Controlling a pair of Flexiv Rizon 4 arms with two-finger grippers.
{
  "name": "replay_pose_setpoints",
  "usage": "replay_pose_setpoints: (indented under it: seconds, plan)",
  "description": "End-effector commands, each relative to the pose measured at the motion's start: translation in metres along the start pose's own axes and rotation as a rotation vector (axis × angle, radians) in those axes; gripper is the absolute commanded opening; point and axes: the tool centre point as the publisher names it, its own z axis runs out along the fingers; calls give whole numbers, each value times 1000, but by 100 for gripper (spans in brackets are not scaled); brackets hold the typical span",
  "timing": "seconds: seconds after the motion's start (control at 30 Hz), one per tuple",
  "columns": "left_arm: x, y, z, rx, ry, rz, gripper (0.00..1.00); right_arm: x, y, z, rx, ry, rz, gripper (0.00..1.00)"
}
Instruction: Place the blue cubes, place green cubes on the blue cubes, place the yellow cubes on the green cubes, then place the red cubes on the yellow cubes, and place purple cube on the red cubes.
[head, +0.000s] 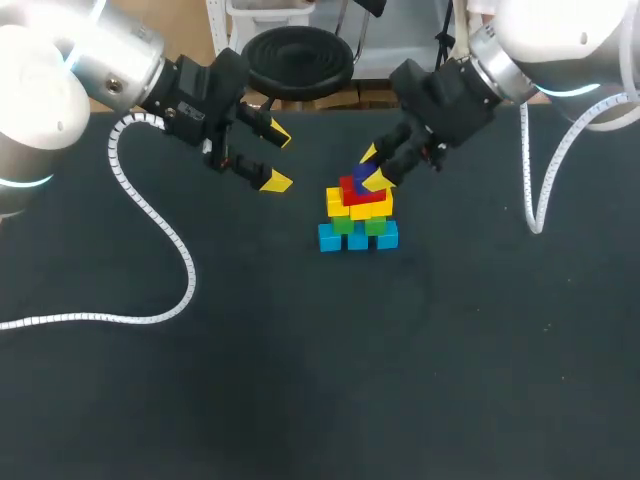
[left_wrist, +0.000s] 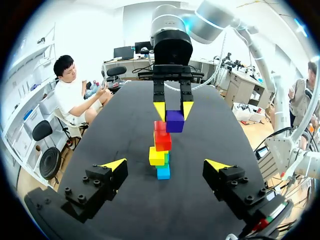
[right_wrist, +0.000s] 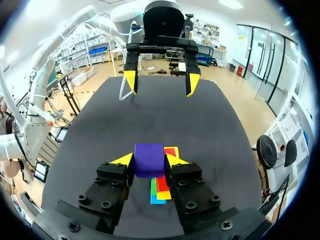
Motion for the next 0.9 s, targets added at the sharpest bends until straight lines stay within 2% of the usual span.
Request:
replay_pose_setpoints:
  seconds: [0.03, 0.9]
  plan:
    - [1, 0, 0, 0, -2, 2, 100, 2, -1, 0, 0, 0, 5, 0]
    - [1, 0, 0, 0, -2, 2, 100, 4, -17, 0, -15, 2, 1, 0]
